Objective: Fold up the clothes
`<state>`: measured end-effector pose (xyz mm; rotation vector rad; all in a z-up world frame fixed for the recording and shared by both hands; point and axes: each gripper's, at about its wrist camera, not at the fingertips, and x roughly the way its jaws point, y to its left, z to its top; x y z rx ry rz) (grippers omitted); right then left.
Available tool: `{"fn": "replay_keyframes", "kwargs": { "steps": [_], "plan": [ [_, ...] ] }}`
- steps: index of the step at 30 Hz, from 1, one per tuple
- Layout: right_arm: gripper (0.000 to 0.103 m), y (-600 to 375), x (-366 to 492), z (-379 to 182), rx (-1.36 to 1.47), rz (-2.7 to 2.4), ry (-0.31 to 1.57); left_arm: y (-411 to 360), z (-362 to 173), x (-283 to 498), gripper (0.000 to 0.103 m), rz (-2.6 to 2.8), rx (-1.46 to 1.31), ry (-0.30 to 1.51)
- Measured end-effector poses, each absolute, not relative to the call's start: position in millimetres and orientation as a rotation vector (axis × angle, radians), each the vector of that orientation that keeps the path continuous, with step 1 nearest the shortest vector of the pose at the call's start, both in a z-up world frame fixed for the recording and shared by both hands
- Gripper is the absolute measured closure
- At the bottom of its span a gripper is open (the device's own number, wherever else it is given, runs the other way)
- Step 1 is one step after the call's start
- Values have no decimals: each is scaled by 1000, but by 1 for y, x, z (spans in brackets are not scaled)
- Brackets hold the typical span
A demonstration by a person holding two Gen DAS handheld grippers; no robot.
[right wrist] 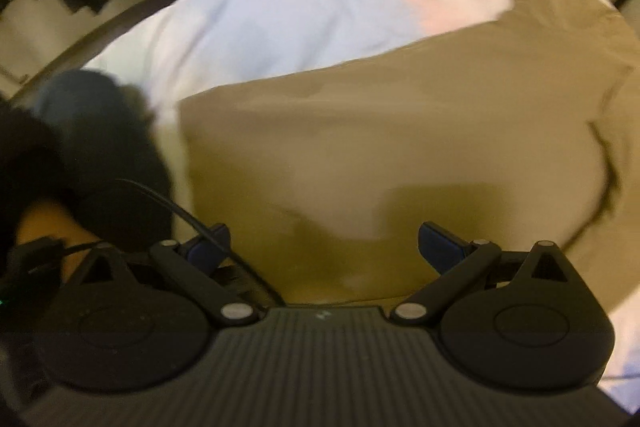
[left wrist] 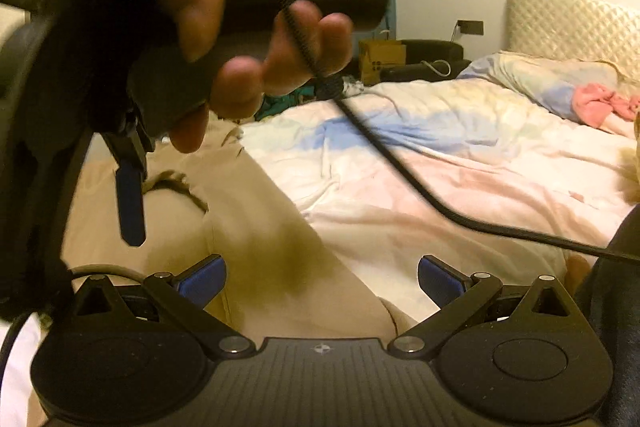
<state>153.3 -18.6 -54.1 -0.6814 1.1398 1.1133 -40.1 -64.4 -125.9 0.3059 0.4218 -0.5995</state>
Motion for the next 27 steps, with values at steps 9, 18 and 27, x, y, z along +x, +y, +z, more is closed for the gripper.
{"fn": "replay_keyframes", "kwargs": {
  "steps": [9,18,27],
  "plan": [
    [1,-70,200,-59,-366,922,1150,-46,-92,-80,0,-619,288,156],
    [0,-116,178,-105,-23,1013,1114,17,-42,-75,0,-515,-35,-20],
    [0,-149,108,-115,231,966,831,91,-11,-45,0,-267,-160,29]
  ]
}}
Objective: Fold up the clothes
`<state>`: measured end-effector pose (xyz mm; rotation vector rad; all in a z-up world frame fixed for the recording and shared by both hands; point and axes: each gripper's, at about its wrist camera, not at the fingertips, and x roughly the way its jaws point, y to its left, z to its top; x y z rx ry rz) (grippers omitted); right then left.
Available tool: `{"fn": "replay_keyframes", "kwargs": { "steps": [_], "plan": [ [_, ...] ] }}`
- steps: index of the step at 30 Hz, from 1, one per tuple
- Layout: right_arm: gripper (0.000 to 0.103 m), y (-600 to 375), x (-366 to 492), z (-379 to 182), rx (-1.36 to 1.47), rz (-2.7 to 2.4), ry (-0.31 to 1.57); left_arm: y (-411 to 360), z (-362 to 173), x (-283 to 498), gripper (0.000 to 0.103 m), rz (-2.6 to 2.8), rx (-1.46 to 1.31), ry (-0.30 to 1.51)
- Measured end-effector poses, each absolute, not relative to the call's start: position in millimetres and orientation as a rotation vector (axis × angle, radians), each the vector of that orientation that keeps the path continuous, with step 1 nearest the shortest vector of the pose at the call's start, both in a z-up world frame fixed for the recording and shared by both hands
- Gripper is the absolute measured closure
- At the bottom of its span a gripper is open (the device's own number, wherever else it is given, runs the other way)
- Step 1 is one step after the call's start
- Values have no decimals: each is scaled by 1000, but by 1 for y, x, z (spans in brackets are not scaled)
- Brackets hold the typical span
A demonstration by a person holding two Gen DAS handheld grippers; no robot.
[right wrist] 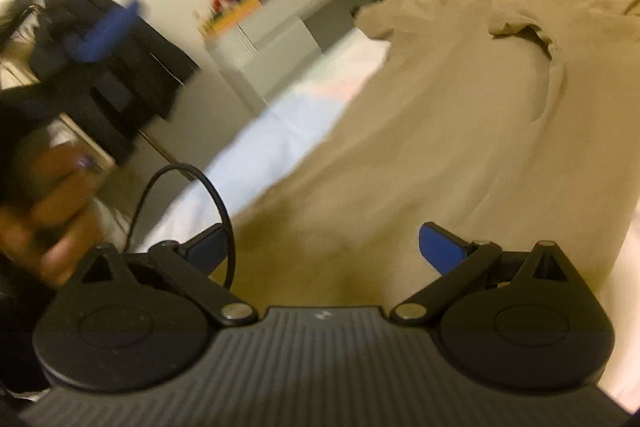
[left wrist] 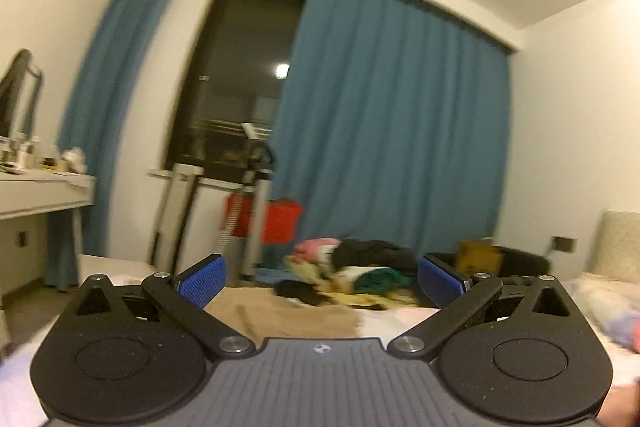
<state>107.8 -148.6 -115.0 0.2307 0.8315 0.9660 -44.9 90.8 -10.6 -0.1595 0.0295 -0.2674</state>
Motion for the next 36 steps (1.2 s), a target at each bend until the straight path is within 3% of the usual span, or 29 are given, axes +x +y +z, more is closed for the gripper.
{"fn": "replay_keyframes", "kwargs": {
  "steps": [11,19,21,25,34,36],
  "plan": [
    [0,-178,86,-65,343,956,570,130,5,-20,0,-102,-141,90],
    [1,-109,181,-67,225,603,479,137,1,-2,0,-49,-108,151],
    [5,-78,220,-76,174,595,468,147,-2,5,0,-29,-126,163],
    [24,-9,296,-99,68,592,503,169,-14,22,0,53,-141,182],
    [26,140,377,-143,-166,662,514,218,-57,73,0,152,-300,305],
    [32,156,393,-153,-190,624,525,227,-66,86,0,162,-334,330]
  ]
}}
